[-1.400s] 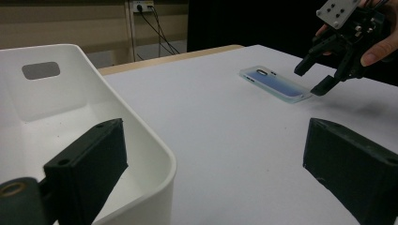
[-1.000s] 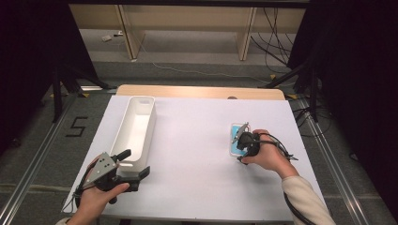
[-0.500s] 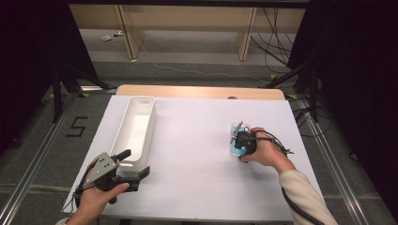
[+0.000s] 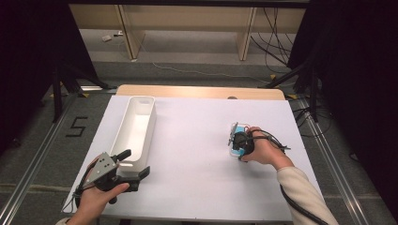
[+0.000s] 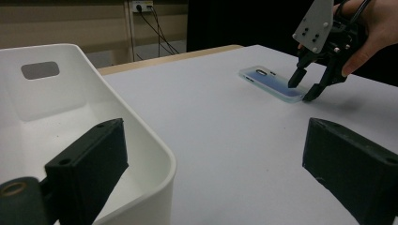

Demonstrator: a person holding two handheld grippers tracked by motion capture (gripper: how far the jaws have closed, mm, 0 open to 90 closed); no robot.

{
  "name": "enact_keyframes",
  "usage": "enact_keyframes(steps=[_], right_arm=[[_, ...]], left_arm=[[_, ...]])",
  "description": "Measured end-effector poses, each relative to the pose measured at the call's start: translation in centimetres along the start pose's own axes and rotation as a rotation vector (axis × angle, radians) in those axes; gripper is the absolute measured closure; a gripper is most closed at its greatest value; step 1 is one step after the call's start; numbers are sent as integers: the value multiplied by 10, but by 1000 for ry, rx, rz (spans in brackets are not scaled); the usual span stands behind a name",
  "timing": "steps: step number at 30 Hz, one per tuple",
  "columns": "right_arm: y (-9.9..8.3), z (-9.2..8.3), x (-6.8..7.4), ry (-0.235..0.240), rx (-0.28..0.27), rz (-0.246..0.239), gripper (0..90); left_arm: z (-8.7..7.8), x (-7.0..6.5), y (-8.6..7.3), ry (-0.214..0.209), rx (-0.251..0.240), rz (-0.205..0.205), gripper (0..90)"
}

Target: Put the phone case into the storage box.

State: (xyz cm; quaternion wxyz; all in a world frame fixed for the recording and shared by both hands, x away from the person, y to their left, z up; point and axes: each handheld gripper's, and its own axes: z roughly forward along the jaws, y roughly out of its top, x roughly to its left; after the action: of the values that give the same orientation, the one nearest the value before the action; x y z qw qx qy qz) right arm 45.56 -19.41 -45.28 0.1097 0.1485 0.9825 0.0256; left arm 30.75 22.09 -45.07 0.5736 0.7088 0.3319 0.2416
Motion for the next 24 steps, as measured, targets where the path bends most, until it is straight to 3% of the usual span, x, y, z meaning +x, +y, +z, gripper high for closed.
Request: enact_keyframes(steps=[7,24], right_arm=[[3,0,0,29,16,-23,606],[6,0,-1,83,41,-53,730]], left_arm=[[1,-1,-1,-3,-6,-17,63],[0,-1,0,1,-1,-8,71]])
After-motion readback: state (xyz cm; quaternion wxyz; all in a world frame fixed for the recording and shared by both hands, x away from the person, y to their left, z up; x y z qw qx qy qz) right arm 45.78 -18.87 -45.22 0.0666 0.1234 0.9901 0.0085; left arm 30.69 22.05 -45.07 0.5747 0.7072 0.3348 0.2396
